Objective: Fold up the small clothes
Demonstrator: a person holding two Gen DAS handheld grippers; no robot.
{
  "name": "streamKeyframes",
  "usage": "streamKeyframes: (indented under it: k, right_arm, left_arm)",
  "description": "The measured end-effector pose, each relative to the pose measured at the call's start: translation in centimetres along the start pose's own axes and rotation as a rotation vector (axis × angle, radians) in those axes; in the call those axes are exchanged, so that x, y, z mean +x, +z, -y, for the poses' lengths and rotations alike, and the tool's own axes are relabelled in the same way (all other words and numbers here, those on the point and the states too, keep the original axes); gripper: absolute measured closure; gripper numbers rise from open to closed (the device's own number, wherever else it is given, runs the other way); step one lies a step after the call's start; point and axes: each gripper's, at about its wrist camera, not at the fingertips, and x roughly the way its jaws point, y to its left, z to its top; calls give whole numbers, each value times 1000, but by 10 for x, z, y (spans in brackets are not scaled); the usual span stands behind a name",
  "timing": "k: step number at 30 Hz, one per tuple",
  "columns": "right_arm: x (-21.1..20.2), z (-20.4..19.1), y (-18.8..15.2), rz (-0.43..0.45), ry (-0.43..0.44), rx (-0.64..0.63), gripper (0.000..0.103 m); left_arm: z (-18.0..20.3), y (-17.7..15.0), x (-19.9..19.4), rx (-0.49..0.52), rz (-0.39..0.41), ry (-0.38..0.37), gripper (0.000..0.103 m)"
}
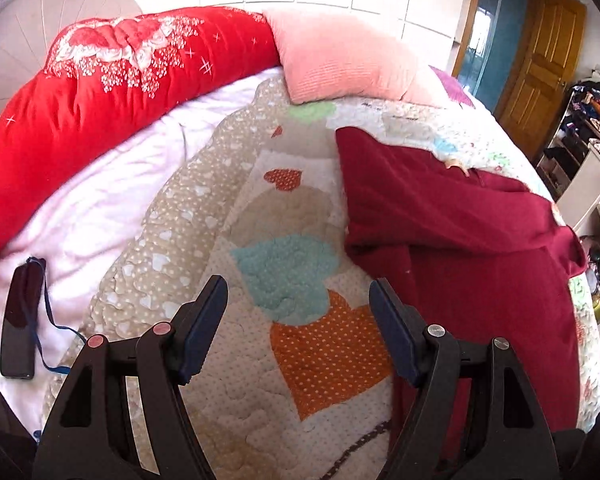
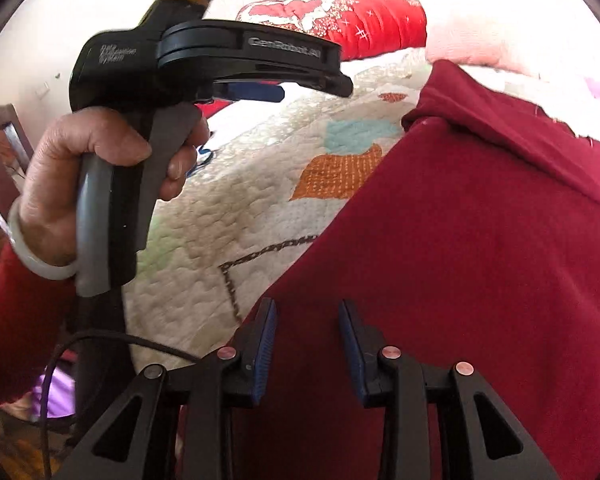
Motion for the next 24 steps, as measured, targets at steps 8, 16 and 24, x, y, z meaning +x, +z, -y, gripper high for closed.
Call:
streamKeyframes:
  k: [8, 16, 24]
  right_arm:
    - [-16, 27, -34, -4, -108, 85, 71]
    - [-83, 78, -25, 149, -326, 232, 63]
    - [-110, 144, -27, 173, -571, 334, 62]
  left_arm:
    - [44, -14, -9, 36, -4, -94, 29]
    - [98, -21, -5, 100, 2, -116, 29]
    - [131, -26, 14, 133, -27, -122, 29]
